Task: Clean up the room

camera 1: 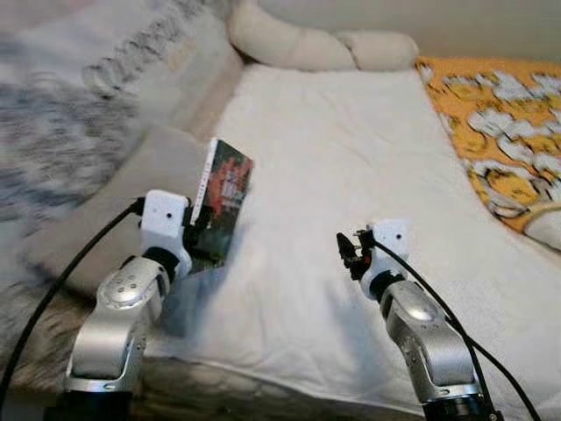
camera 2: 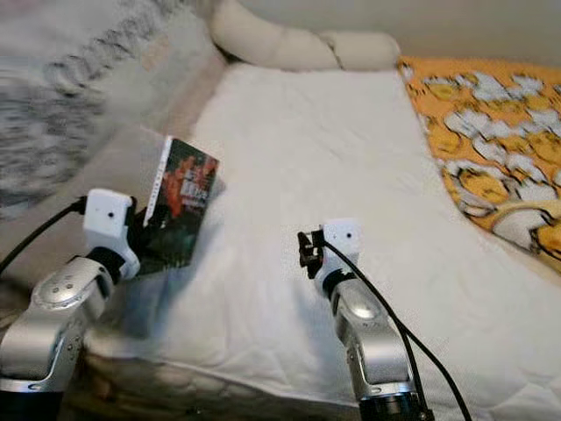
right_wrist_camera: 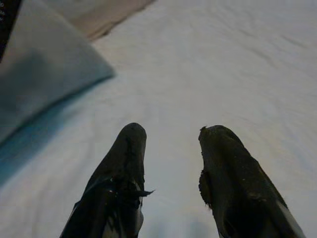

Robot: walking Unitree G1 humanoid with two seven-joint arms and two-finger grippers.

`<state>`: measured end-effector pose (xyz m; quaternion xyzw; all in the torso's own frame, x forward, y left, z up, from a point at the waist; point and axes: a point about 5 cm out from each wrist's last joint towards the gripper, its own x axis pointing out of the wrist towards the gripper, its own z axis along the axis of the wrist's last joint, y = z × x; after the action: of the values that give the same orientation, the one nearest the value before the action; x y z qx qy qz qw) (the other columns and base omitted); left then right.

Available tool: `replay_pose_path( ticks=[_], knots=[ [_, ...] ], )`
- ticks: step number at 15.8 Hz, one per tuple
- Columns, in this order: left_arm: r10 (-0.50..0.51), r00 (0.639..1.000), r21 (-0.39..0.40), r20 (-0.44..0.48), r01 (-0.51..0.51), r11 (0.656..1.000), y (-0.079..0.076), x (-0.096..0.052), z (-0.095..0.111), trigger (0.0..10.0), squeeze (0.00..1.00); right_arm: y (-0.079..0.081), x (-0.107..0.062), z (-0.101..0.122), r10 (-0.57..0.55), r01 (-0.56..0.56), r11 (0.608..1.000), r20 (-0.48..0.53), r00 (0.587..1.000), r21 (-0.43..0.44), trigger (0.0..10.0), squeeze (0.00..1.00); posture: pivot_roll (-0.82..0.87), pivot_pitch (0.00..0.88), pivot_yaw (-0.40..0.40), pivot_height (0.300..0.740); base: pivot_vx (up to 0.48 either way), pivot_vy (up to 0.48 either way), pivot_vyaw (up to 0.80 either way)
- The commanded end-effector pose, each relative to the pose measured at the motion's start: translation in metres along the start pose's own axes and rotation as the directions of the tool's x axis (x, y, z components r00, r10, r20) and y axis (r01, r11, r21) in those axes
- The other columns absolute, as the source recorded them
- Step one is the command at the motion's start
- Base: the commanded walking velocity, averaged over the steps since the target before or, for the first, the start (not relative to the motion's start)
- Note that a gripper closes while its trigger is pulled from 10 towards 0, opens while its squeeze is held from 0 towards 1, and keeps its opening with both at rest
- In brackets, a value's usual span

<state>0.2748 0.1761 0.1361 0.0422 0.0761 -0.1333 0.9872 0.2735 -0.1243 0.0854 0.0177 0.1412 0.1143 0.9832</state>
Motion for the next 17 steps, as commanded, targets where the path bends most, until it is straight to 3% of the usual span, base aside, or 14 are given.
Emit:
replay_pose_path(
  ticks=[1, 14, 17],
  knots=[
    [-0.005, 0.999, 0.016, 0.033, 0.004, 1.0, 0.0, -0.001, 0.009, 10.0, 0.0, -0.002, -0.001, 0.0, -0.006, 0.006, 1.0, -0.006, 1.0, 0.004, 10.0, 0.0, 0.03, 0.0, 0.021, 0.74, 0.0, 0.0, 0.0],
    [-0.008, 1.0, 0.017, 0.001, 0.008, 1.0, -0.002, 0.005, 0.007, 10.0, 0.0, -0.002, -0.001, 0.001, -0.006, 0.006, 1.0, -0.015, 1.0, 0.014, 10.0, 0.0, 0.02, 0.0, 0.018, 0.74, 0.0, 0.0, 0.0],
    [-0.018, 1.0, -0.001, -0.023, 0.018, 1.0, -0.003, 0.012, 0.004, 10.0, 0.0, -0.001, -0.001, 0.003, 0.011, -0.011, 1.0, -0.015, 1.0, 0.017, 10.0, 0.0, 0.02, 0.0, 0.014, 0.74, 0.0, 0.0, 0.0]
  ],
)
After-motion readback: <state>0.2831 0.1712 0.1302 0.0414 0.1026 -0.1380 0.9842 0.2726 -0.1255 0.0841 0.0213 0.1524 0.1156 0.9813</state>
